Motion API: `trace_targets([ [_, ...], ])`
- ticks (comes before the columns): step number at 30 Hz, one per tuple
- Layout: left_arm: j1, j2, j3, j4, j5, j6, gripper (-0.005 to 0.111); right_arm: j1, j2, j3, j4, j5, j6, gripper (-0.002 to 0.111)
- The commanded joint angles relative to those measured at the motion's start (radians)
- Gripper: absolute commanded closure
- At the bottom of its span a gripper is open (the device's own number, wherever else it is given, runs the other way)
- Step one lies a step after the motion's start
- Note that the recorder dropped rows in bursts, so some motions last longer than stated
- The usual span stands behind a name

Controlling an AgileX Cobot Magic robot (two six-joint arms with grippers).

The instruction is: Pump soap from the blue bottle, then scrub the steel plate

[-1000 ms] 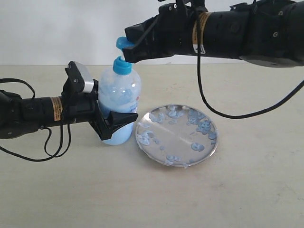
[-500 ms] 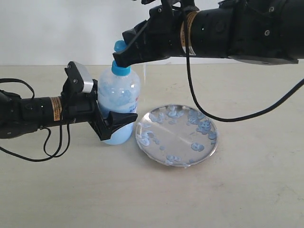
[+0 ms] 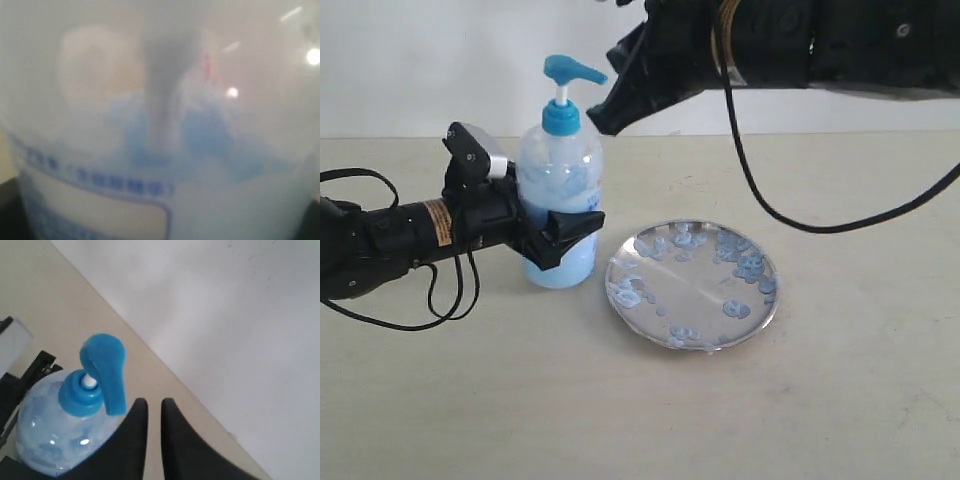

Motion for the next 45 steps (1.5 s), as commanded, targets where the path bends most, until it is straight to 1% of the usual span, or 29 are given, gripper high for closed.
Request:
trace_targets([
  [1, 0.001, 0.019, -0.010, -0.142, -0.202, -0.009, 0.102, 0.003, -0.154, -0.017, 0.003, 0.069, 0.014, 0.108],
  [4, 0.001, 0.049, -0.004, -0.140, -0.202, -0.033, 0.102, 0.003, -0.285, 0.021, 0.030, 0.166, 0.085, 0.108],
  [8, 0.001, 0.071, 0.038, -0.142, -0.202, -0.017, 0.102, 0.003, -0.519, 0.181, 0.013, 0.192, 0.091, 0.108],
  [11, 0.001, 0.071, 0.058, -0.145, -0.202, 0.013, 0.102, 0.003, -0.726, 0.363, 0.013, 0.200, 0.138, 0.108],
  [16, 0.001, 0.071, 0.062, -0.112, -0.202, 0.013, 0.102, 0.003, -1.073, 0.706, 0.016, 0.187, 0.321, 0.108],
  [20, 0.001, 0.071, 0.062, -0.114, -0.202, 0.013, 0.101, 0.003, -1.282, 0.889, 0.020, 0.226, 0.444, 0.108],
  [22, 0.001, 0.071, 0.062, -0.103, -0.202, 0.013, 0.093, 0.003, -1.345, 0.934, 0.020, 0.242, 0.516, 0.108],
  [23, 0.001, 0.071, 0.062, -0.092, -0.202, 0.013, 0.086, 0.003, -1.361, 0.944, 0.020, 0.247, 0.536, 0.108],
  [25, 0.001, 0.071, 0.062, -0.083, -0.202, 0.013, 0.067, 0.003, -1.378, 0.952, 0.020, 0.264, 0.539, 0.108],
  [26, 0.001, 0.071, 0.062, -0.083, -0.202, 0.013, 0.053, 0.003, -1.378, 0.952, 0.020, 0.273, 0.539, 0.108],
  [29, 0.001, 0.071, 0.062, -0.106, -0.202, 0.013, 0.005, 0.003, -1.374, 0.952, 0.018, 0.290, 0.539, 0.108],
  [30, 0.001, 0.071, 0.062, -0.124, -0.202, 0.009, -0.003, 0.003, -1.374, 0.952, 0.018, 0.290, 0.539, 0.108],
  [35, 0.001, 0.071, 0.062, -0.143, -0.202, 0.006, -0.003, 0.003, -1.374, 0.952, 0.018, 0.292, 0.539, 0.108],
  [39, 0.005, 0.051, 0.062, -0.100, -0.202, 0.011, -0.003, 0.003, -1.374, 0.952, 0.018, 0.310, 0.539, 0.108],
  [42, 0.021, -0.001, 0.064, -0.028, -0.202, 0.011, -0.003, 0.003, -1.374, 0.952, 0.018, 0.321, 0.539, 0.108],
  [45, 0.043, -0.082, 0.078, -0.007, -0.202, 0.011, -0.003, 0.003, -1.374, 0.952, 0.018, 0.323, 0.539, 0.108],
])
